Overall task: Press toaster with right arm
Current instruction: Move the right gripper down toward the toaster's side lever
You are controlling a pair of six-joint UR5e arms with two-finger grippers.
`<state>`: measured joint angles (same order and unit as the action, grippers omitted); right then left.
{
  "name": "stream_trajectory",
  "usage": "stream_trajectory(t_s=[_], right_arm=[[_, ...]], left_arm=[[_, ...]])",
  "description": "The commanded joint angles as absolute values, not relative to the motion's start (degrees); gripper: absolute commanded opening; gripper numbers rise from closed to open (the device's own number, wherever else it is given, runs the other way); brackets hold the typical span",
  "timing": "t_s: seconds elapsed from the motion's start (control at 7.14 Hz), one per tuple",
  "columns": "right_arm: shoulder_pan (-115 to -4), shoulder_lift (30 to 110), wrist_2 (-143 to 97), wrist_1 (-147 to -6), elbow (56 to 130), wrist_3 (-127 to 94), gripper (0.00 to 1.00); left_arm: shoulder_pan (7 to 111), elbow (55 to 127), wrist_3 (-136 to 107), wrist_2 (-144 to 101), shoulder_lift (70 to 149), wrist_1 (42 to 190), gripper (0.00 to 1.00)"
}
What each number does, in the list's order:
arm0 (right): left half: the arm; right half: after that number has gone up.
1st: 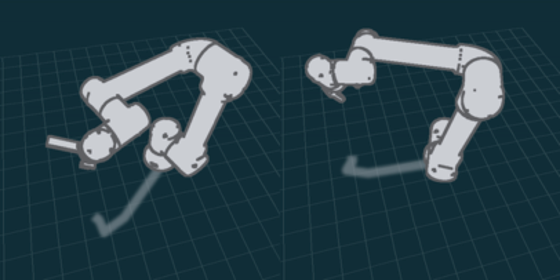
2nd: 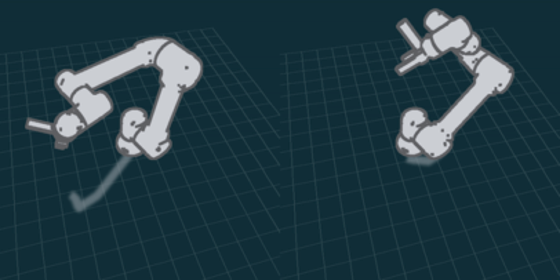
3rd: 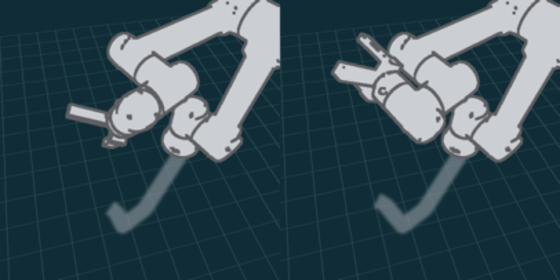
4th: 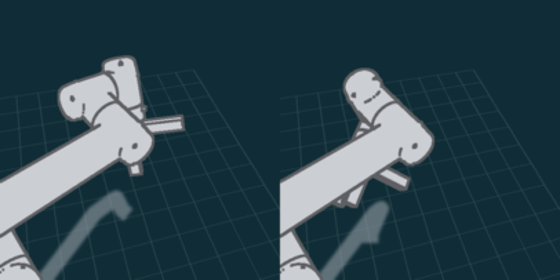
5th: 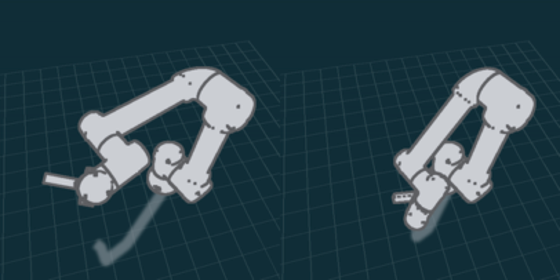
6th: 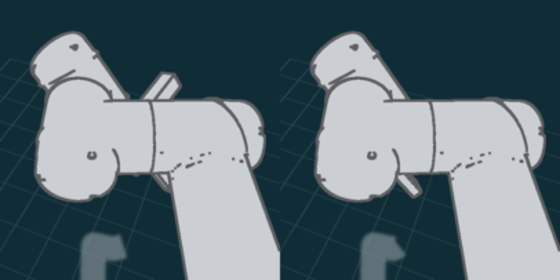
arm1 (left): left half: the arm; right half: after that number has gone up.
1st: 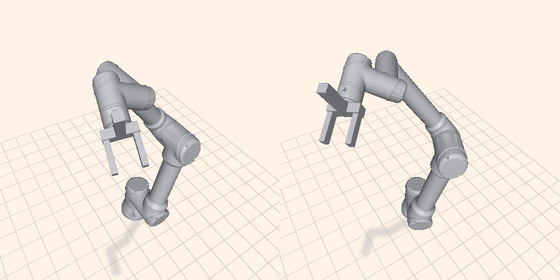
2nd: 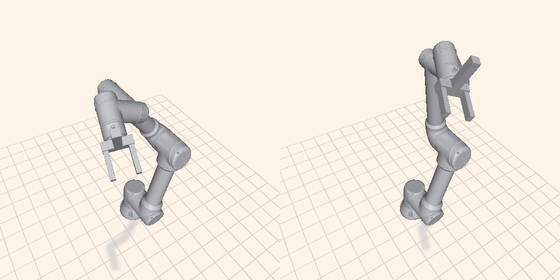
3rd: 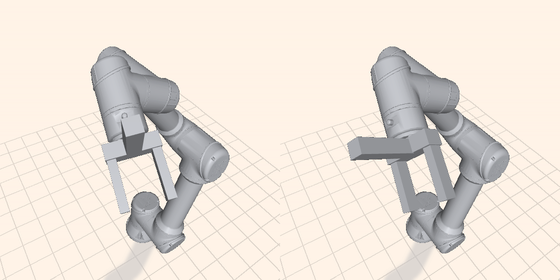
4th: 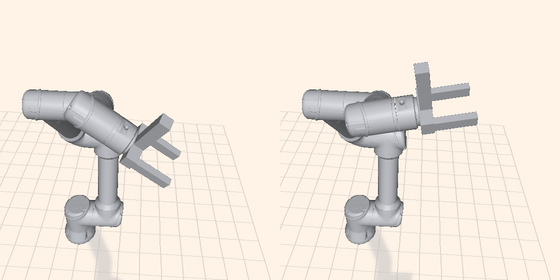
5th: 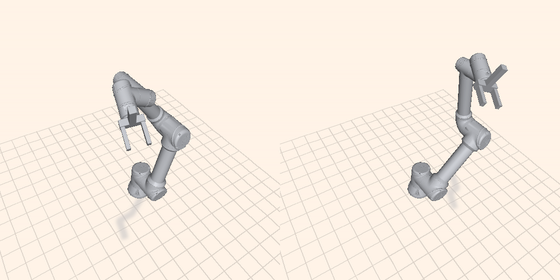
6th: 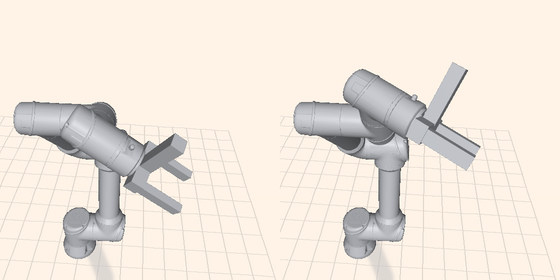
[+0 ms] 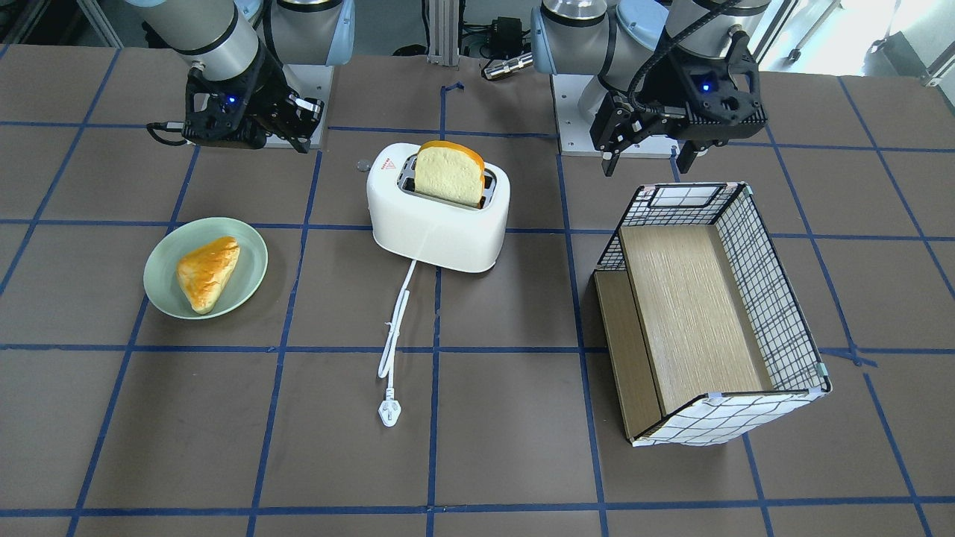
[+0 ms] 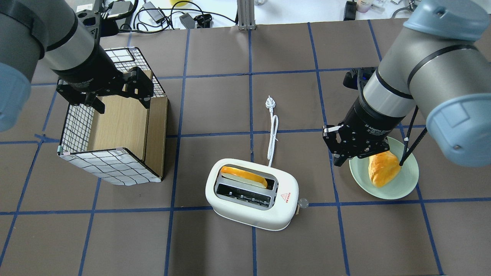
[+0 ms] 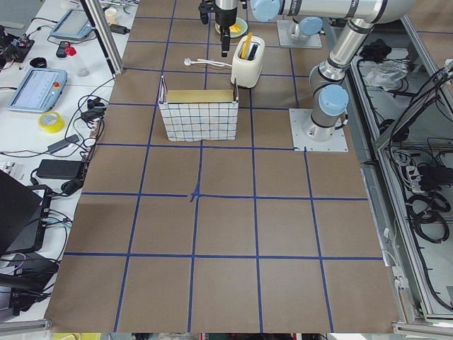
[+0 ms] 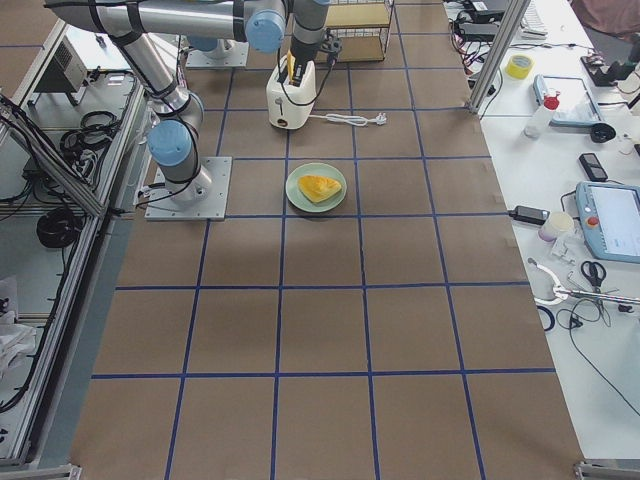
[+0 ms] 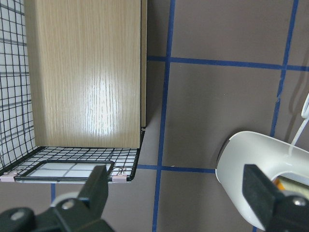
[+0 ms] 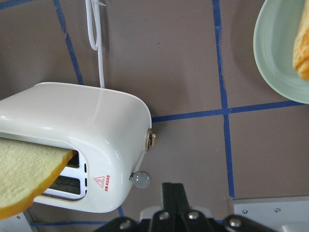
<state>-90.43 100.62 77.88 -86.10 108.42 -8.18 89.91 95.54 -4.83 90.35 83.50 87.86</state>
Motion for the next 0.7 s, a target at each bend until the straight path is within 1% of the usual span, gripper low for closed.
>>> stream_trajectory(t_s=[0.0,0.14,0.56], right_arm=[[-90.5,100.2,72.1,-87.8,111.2,-6.2,0.0],[-90.5,100.0,70.3,-88.6,112.2,-5.7,0.0],[-90.4,99.6,67.2,-93.9,119.9,-4.0,0.0]], left_arm=[[89.9,95.5,-4.8,90.4,83.5,87.8,1.0],[89.9,95.5,-4.8,90.4,83.5,87.8,1.0],[89.9,95.5,-4.8,90.4,83.5,87.8,1.0]])
